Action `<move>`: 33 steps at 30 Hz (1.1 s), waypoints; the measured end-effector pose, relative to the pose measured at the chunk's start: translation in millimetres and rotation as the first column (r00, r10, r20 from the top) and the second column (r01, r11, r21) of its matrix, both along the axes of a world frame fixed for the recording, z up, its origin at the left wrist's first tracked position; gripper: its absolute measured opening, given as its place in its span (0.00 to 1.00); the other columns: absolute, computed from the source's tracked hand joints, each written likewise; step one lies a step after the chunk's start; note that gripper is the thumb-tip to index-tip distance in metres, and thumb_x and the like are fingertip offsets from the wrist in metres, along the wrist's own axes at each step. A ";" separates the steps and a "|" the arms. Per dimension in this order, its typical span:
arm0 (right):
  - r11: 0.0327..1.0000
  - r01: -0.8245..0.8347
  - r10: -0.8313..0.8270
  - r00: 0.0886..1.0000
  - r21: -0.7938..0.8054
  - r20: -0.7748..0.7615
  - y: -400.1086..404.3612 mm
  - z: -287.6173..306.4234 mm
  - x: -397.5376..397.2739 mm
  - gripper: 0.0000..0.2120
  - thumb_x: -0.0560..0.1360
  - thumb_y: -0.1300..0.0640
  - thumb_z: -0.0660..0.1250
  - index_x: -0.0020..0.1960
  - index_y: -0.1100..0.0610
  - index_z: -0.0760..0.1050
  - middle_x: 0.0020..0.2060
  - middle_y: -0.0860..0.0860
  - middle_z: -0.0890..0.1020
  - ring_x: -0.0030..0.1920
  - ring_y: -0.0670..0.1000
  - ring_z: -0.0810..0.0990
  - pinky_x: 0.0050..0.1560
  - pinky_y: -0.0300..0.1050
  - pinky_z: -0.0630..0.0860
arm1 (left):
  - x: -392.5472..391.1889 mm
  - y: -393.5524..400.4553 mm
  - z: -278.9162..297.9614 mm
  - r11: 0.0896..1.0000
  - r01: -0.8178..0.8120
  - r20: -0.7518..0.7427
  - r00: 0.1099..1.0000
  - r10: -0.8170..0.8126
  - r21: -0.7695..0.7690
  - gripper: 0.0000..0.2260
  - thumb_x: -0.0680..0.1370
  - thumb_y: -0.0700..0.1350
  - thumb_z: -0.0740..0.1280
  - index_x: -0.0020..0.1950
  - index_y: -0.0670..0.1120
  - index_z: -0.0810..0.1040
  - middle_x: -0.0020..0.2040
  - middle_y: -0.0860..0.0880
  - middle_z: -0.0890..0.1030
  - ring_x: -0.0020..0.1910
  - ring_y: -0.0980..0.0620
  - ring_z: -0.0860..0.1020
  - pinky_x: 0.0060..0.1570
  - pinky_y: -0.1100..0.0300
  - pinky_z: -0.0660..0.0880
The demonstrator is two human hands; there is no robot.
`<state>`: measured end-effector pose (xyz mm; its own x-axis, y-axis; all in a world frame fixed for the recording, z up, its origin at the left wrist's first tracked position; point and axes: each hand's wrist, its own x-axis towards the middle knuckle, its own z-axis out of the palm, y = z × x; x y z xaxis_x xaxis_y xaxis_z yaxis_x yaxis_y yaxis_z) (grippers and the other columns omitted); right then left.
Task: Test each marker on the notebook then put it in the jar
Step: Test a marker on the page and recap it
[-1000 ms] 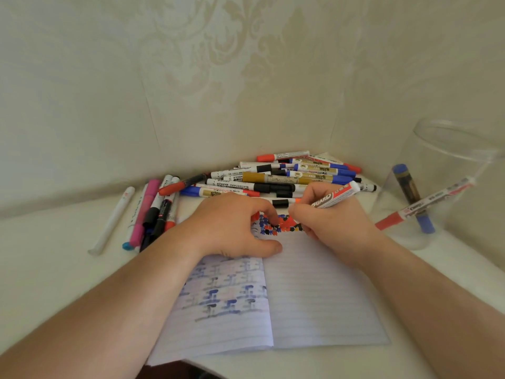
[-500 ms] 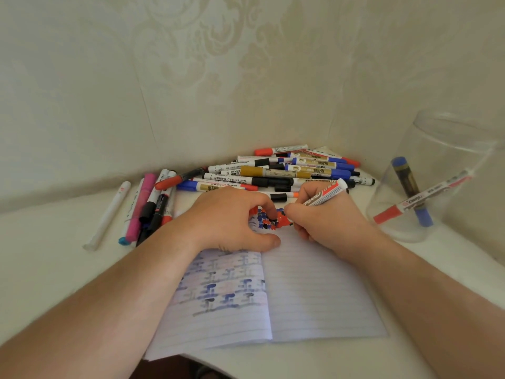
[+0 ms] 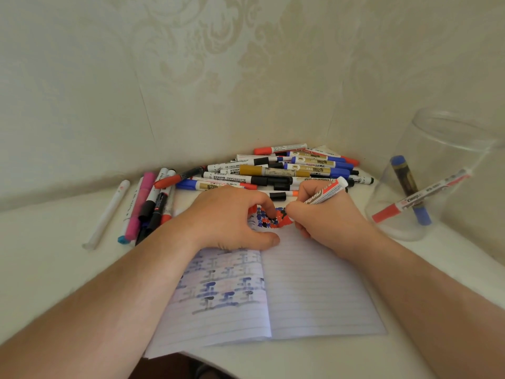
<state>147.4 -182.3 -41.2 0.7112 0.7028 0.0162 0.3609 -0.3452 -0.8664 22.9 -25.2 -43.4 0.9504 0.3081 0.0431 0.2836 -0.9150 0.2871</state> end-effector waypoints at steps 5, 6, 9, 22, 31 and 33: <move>1.000 -0.012 0.012 1.000 0.029 0.003 -0.7 -0.2 0.6 0.10 0.75 0.62 0.71 0.37 0.56 0.75 0.27 0.52 0.82 0.25 0.46 0.77 0.27 0.40 0.71 | -0.6 0.4 0.1 1.000 -0.001 0.009 1.000 0.001 -0.008 0.22 0.67 0.72 0.70 0.59 0.69 0.76 0.39 0.61 0.74 0.40 0.63 0.72 0.37 0.59 0.66; 1.000 -0.015 0.015 1.000 0.024 0.010 -0.8 -0.5 0.4 0.10 0.75 0.61 0.71 0.37 0.56 0.75 0.27 0.52 0.82 0.25 0.45 0.77 0.26 0.38 0.71 | -0.5 0.4 0.1 1.000 -0.002 0.008 1.000 0.002 -0.008 0.22 0.67 0.72 0.70 0.59 0.69 0.76 0.39 0.61 0.74 0.40 0.63 0.72 0.37 0.59 0.65; 1.000 -0.029 0.029 1.000 0.009 0.006 -1.0 0.8 -0.4 0.10 0.74 0.62 0.72 0.36 0.56 0.76 0.27 0.51 0.81 0.24 0.44 0.76 0.25 0.37 0.70 | -0.5 0.1 0.0 1.000 -0.001 0.012 1.000 0.001 -0.007 0.22 0.67 0.72 0.70 0.59 0.68 0.77 0.38 0.61 0.73 0.39 0.63 0.72 0.36 0.59 0.65; 0.999 -0.025 0.026 0.999 0.030 -0.044 -0.5 -0.4 2.7 0.10 0.75 0.62 0.70 0.36 0.56 0.74 0.26 0.52 0.80 0.25 0.47 0.75 0.25 0.38 0.70 | -3.1 -3.2 1.6 1.000 -0.006 0.019 1.000 0.007 -0.025 0.25 0.68 0.69 0.73 0.61 0.66 0.72 0.42 0.60 0.76 0.43 0.60 0.76 0.40 0.57 0.71; 0.856 -0.042 0.242 0.914 0.516 -0.327 -10.0 12.0 11.7 0.11 0.73 0.61 0.75 0.37 0.49 0.78 0.27 0.53 0.74 0.25 0.50 0.67 0.24 0.39 0.62 | -6.8 9.6 -5.3 0.921 0.030 0.277 0.957 0.085 -0.388 0.05 0.85 0.46 0.61 0.54 0.57 0.68 0.52 0.52 0.78 0.51 0.54 0.76 0.54 0.55 0.75; 0.869 -0.028 0.230 0.907 0.494 -0.353 -10.5 13.2 10.6 0.12 0.77 0.63 0.72 0.37 0.50 0.80 0.29 0.53 0.76 0.27 0.50 0.70 0.23 0.38 0.64 | -5.4 9.8 -7.2 0.927 0.031 0.267 0.961 0.076 -0.375 0.04 0.86 0.48 0.61 0.55 0.58 0.69 0.51 0.55 0.78 0.51 0.58 0.76 0.51 0.60 0.73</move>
